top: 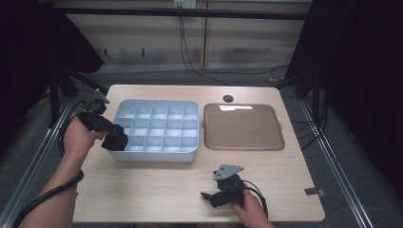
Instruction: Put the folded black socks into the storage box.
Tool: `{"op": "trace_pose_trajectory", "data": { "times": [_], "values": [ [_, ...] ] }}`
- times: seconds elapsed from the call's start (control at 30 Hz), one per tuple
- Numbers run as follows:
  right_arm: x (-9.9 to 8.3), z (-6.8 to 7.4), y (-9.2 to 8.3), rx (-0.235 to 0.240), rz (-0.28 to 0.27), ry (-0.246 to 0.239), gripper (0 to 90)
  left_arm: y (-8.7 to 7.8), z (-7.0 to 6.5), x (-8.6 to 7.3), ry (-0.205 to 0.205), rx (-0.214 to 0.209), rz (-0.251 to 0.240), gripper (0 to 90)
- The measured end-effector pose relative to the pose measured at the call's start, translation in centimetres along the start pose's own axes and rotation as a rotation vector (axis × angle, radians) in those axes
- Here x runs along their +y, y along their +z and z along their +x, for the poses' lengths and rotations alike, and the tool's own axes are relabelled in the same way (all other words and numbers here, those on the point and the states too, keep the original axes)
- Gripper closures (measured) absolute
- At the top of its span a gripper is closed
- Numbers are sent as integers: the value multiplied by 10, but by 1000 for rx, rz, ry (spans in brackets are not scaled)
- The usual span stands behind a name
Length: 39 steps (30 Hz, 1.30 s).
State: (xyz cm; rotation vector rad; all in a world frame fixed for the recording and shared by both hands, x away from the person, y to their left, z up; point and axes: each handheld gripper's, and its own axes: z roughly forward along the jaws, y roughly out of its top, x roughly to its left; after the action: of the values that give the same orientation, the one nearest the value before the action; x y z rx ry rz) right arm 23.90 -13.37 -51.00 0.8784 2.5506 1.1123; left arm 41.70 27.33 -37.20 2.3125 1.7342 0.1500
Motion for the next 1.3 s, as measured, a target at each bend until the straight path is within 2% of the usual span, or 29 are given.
{"op": "trace_pose_trajectory", "data": {
  "times": [0.4,1.3],
  "values": [
    [0,0,0,0,0,0,129,-11,-1,4,-3,-10,4,539],
    [0,0,0,0,0,0,129,-26,0,8,-7,-46,32,706]
  ]
}}
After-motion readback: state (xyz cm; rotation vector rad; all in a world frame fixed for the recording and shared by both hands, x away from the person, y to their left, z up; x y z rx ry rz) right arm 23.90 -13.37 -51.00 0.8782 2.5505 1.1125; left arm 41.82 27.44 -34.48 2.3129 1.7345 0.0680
